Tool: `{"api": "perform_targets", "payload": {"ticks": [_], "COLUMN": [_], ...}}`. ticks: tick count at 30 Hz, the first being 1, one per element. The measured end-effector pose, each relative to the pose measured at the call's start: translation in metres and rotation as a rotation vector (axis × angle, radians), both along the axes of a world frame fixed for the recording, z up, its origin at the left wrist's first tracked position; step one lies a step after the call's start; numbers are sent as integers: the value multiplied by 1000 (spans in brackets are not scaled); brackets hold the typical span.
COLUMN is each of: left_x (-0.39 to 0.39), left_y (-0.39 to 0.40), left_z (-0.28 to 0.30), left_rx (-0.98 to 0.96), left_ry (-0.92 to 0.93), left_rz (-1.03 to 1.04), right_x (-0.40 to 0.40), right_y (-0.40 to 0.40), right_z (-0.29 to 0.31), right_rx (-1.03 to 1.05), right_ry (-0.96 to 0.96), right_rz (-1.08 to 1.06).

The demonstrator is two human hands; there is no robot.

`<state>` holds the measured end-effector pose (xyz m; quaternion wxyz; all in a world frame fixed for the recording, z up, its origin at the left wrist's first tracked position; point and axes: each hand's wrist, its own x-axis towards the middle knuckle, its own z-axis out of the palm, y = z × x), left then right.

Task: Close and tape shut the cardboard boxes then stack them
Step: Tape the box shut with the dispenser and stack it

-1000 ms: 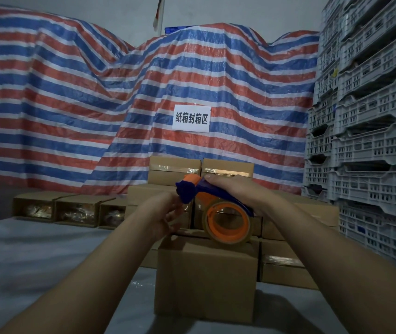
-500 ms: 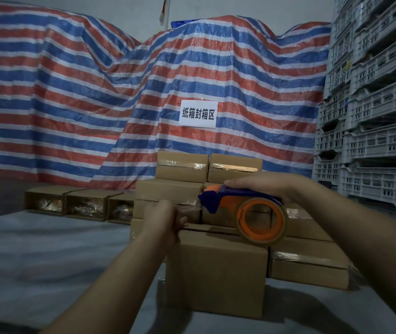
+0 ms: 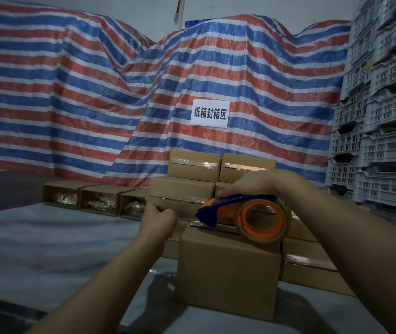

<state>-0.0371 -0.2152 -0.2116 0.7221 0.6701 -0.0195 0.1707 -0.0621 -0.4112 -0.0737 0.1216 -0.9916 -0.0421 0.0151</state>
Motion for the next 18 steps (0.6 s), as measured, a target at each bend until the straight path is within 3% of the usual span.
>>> {"api": "perform_targets", "payload": {"ticks": [10,18], "left_x": [2,2], "left_y": [2,-10], "left_z": [-10,-23], "left_rx": [104,42], "left_ry": [-10,176], "left_rz": [10,-120], "right_x": [12,12], "right_y": [11,16], "right_z": [-1,-3], "right_rx": [-90,-144], "right_ry": [-1,-11], "right_rz": [-33,-15]}}
